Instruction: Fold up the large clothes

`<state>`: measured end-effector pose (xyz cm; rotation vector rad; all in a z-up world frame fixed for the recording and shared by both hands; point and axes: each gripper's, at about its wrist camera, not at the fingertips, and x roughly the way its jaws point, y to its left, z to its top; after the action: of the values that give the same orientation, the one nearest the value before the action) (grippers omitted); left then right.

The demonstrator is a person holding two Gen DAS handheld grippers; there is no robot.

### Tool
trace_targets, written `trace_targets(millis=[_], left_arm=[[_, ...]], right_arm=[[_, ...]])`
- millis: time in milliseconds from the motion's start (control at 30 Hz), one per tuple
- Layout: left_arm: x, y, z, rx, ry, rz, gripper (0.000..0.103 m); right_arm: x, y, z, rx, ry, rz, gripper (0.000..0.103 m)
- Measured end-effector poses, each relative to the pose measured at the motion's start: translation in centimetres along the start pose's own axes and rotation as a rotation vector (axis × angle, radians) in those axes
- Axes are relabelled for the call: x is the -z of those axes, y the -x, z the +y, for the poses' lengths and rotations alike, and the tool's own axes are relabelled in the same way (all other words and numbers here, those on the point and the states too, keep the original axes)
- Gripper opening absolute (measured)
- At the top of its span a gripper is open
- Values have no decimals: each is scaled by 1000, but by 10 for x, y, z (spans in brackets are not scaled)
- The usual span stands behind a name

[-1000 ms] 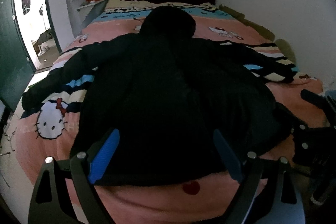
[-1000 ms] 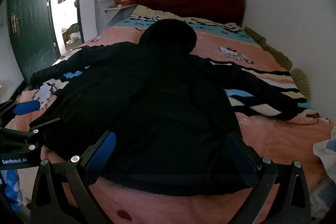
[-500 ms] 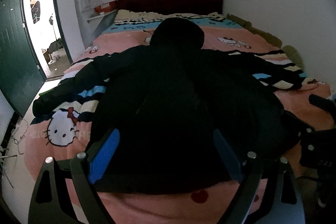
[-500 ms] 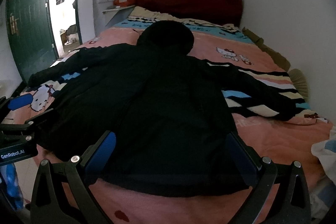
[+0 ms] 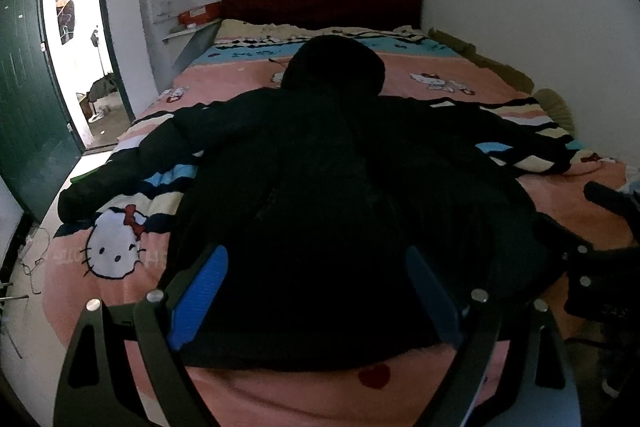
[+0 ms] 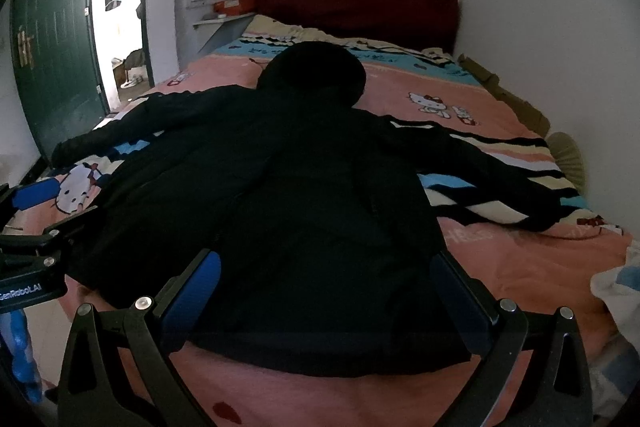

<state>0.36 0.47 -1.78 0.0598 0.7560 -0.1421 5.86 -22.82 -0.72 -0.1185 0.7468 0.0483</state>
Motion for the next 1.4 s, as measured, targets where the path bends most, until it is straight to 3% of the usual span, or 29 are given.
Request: trace_targets(millis=[600,967,1200,1400], left_arm=[[-1,-2,-5,67,-16,28,91],[-1,-11,8,95,31,68,91],[-3,-13,47,67,120,58,91],[-2,-22,115,9,261,54,91]], right_arm=[[0,0,-7,1,-9,4,103],[-3,-2,-5,1,12,10,103],[-17,2,-13,31,-2,-6,103],[-35,6,-21,63,4,-26,103]])
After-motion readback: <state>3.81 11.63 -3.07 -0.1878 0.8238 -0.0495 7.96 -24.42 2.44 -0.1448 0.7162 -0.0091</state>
